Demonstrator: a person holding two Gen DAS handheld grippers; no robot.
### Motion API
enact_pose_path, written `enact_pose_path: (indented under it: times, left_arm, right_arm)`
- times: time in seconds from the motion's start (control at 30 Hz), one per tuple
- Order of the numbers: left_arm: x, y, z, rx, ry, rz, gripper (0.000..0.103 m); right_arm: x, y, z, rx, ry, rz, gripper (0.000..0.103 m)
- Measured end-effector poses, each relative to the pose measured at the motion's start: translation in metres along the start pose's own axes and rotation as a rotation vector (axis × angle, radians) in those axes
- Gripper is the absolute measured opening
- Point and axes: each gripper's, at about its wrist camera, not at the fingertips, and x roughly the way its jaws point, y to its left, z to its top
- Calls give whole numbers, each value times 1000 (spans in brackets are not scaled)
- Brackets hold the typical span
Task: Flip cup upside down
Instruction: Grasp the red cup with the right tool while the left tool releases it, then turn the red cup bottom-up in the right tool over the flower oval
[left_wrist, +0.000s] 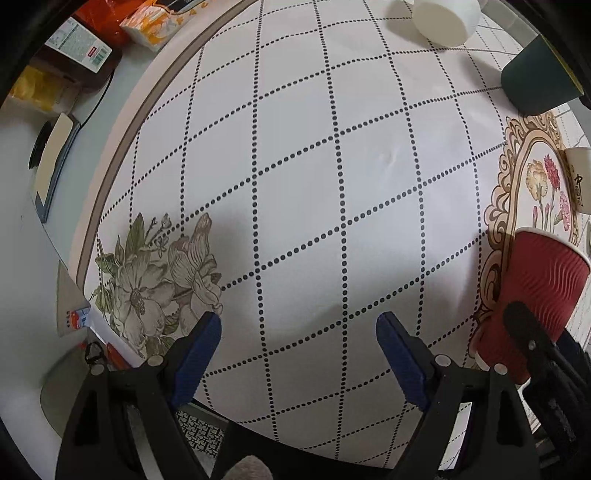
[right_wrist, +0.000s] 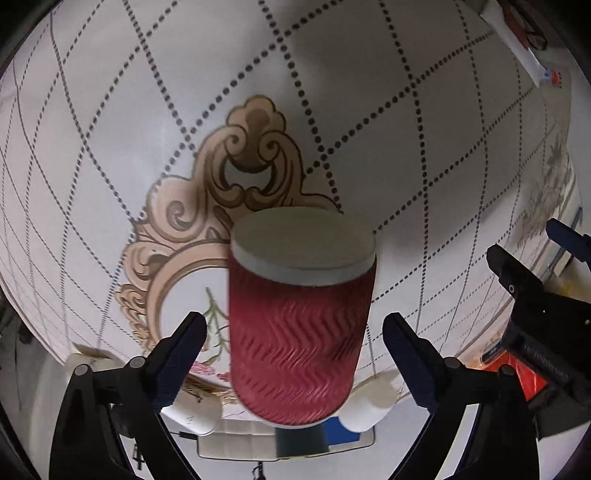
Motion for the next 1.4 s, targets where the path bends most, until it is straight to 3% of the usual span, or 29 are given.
enact_pose_path:
  times: [0.33, 0.6, 0.87, 1.17, 1.4]
  left_arm:
    - [5, 14, 6, -32, 11, 4, 86]
    - [6, 24, 13, -34, 10, 7, 86]
    - [3, 24, 18, -33, 9, 10, 86]
    - [0, 25, 23, -14, -5, 28, 86]
    - [-2, 20, 28, 13, -10, 35, 86]
  right_arm:
    - [38, 24, -33, -108, -16, -15, 81]
    - [56, 35, -60, -99, -36, -11, 79]
    - [74, 17, -86, -71, -53, 10, 78]
    - [77, -19, -107, 103, -48, 75, 77]
    - [81, -55, -148, 435, -36, 253, 77]
